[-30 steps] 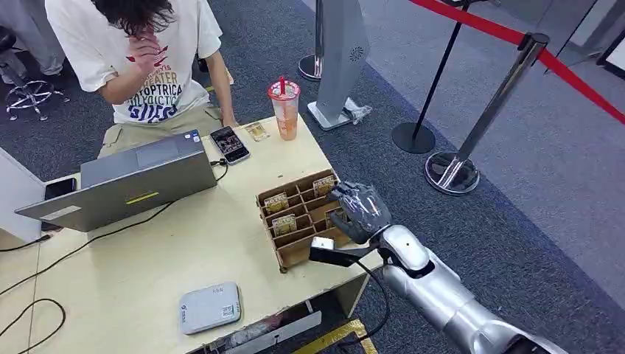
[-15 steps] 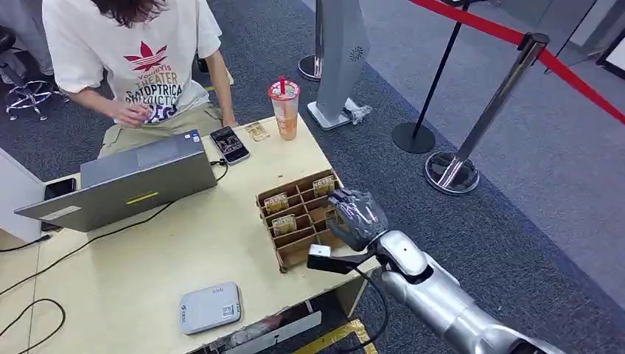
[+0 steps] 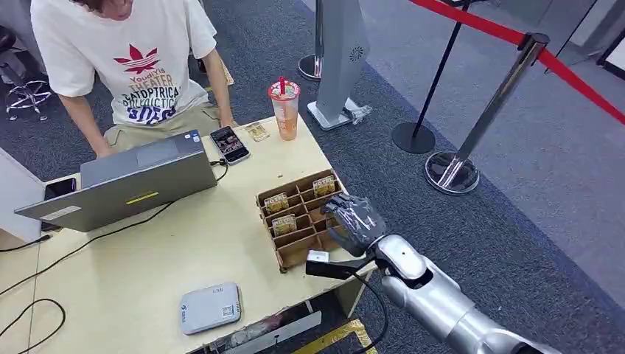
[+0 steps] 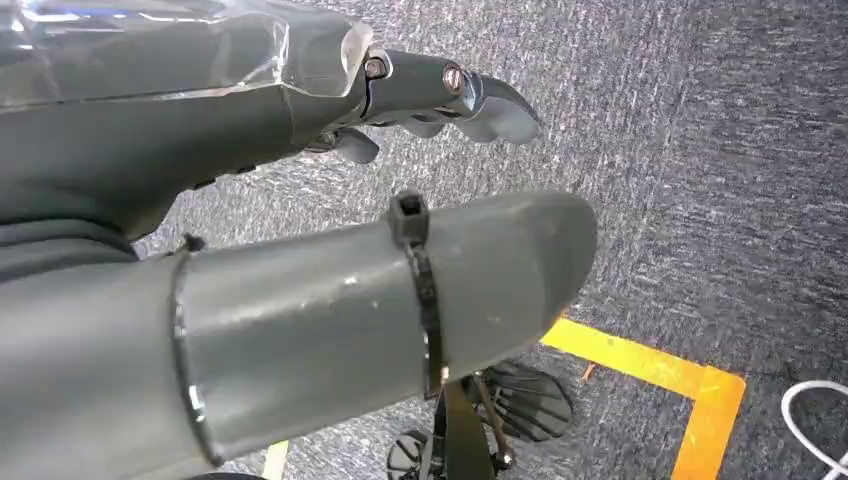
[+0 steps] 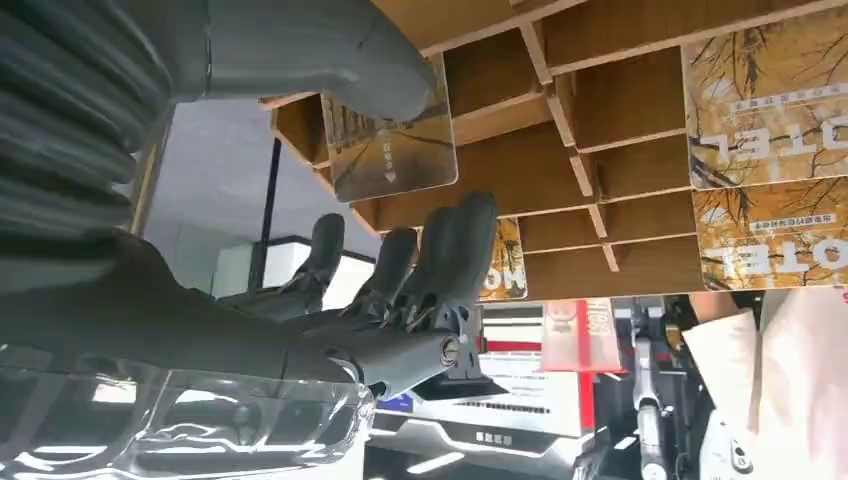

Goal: Pass the card to the sensor for recognition and then transmit it.

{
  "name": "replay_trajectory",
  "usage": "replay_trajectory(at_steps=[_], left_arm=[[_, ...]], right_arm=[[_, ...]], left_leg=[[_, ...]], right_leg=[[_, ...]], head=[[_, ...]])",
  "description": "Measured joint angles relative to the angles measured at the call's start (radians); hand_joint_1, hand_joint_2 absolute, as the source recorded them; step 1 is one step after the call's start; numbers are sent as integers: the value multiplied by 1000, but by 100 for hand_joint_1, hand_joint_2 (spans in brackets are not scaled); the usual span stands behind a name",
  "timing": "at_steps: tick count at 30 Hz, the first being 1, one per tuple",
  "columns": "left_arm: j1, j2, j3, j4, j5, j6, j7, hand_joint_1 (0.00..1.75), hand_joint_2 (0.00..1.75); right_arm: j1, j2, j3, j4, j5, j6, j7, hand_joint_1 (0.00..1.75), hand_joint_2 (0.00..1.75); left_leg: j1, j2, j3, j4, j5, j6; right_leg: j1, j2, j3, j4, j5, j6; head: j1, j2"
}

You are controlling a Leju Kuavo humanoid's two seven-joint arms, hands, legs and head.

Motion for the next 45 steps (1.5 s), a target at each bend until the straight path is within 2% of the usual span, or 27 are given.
replay_trajectory(at_steps=[3,4,9,10,19,22,43,45], left_arm=[[0,0,0,0,-2,0,0,0,0],[0,0,0,0,-2,-1,0,0,0],[0,0,0,0,-2,-1,0,0,0],[0,0,0,0,-2,-1,0,0,0],[0,2,0,0,-2,-1,0,0,0],[0,2,0,0,-2,-1,0,0,0],[0,5,0,0,-3,-7,-1,0,0],[0,6,0,0,-3,-7,-1,0,0]], right_arm=[[6,0,0,-1,4,3,5,94,175],[8,0,0,-3,4,4,6,101,175],[11,0,0,-10,6,9,10,106,175],[11,1,0,-11,9,11,10,113,175],[12,5,-2,-25,22,18,13,113,175],[13,6,-2,-26,22,18,13,133,175],[37,6,-13,-43,22,18,16,138,175],[37,6,-16,-45,22,18,17,143,175]], left_leg=[[0,0,0,0,0,0],[0,0,0,0,0,0],[0,0,0,0,0,0],[0,0,0,0,0,0],[0,0,0,0,0,0],[0,0,0,0,0,0],[0,0,0,0,0,0],[0,0,0,0,0,0]], right_leg=[[0,0,0,0,0,0],[0,0,0,0,0,0],[0,0,0,0,0,0],[0,0,0,0,0,0],[0,0,0,0,0,0],[0,0,0,0,0,0],[0,0,0,0,0,0],[0,0,0,0,0,0]], head=[[0,0],[0,0],[0,0],[0,0],[0,0],[0,0],[0,0],[0,0]])
